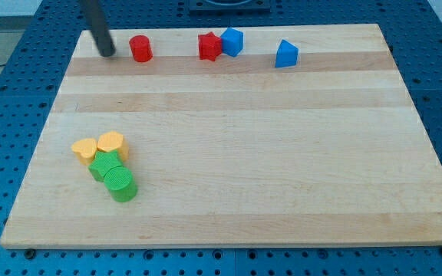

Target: Move the arm close to the blue triangle

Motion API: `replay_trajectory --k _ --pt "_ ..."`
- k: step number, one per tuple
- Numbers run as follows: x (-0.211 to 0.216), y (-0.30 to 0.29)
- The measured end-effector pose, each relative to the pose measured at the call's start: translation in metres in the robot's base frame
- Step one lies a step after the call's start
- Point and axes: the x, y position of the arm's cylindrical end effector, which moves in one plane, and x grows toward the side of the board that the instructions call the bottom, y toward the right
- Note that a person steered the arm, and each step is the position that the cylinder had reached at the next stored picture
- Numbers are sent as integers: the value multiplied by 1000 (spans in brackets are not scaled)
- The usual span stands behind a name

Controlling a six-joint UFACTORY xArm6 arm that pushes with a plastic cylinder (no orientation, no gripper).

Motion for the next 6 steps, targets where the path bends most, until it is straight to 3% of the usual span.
replay_trajectory --k 1,2,3,4,5,6 --pt "1 84" --pt "13 77" --pt "94 67" --pt "140 179" --pt "136 285" --pt "126 349"
